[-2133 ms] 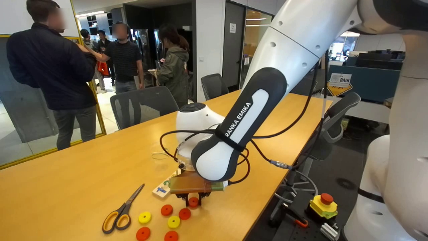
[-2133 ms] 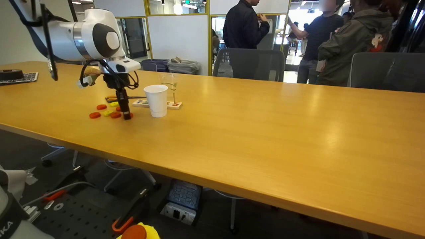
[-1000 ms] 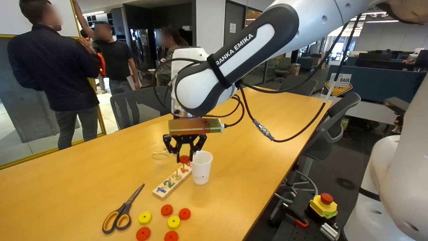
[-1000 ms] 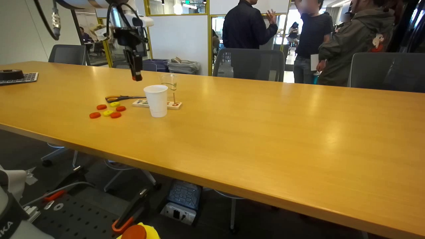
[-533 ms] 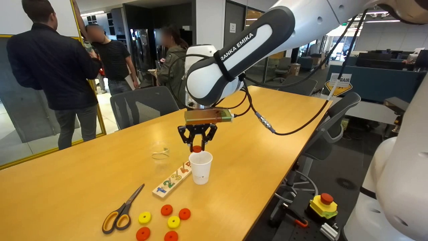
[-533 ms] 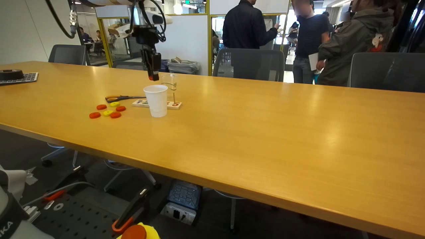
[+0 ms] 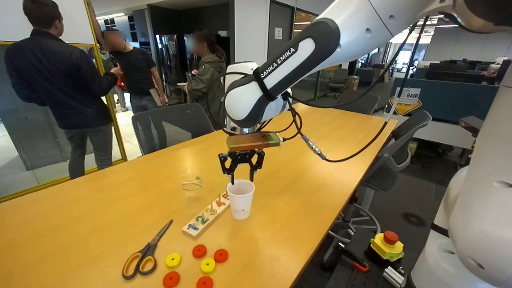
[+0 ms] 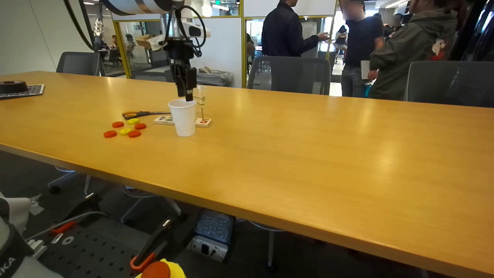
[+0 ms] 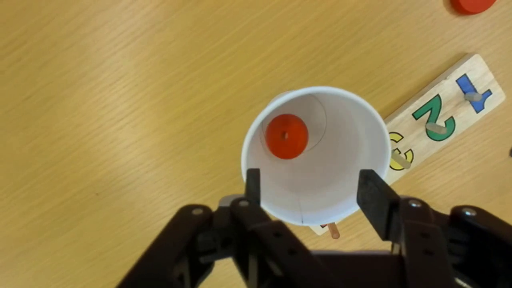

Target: Pick up the orange and yellow objects from the table and put them in the two cups

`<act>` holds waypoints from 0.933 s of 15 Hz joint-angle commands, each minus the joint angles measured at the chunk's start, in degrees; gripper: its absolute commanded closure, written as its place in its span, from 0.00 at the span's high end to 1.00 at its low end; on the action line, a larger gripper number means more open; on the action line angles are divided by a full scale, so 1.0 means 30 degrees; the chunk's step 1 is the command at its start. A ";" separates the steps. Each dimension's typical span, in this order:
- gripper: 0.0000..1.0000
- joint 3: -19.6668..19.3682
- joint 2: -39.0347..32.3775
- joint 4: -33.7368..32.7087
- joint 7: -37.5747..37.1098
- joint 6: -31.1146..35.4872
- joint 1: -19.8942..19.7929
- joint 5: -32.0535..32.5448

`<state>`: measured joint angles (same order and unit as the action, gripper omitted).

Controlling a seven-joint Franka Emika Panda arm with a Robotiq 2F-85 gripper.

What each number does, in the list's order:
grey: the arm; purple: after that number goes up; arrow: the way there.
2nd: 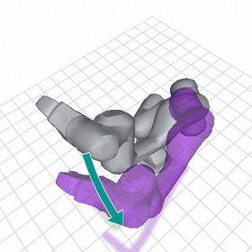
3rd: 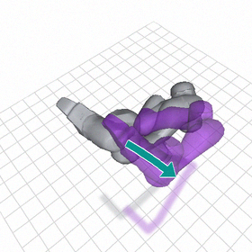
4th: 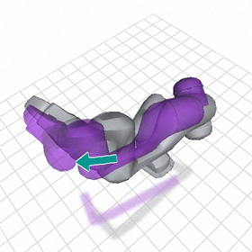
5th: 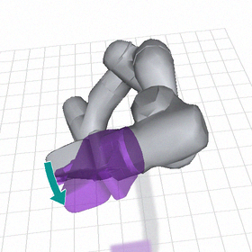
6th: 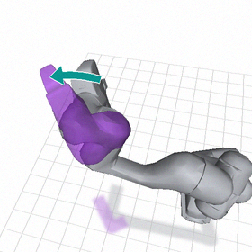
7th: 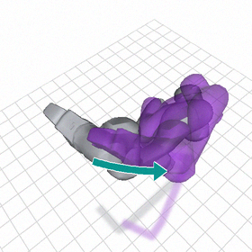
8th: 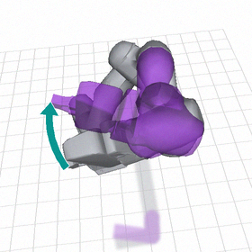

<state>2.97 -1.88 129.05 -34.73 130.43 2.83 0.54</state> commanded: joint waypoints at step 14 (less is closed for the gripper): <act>1.00 0.1682 0.3282 0.3957 -0.1841 0.0126 0.1110 -0.4997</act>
<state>6.82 4.88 135.92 -32.59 125.06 5.66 -12.48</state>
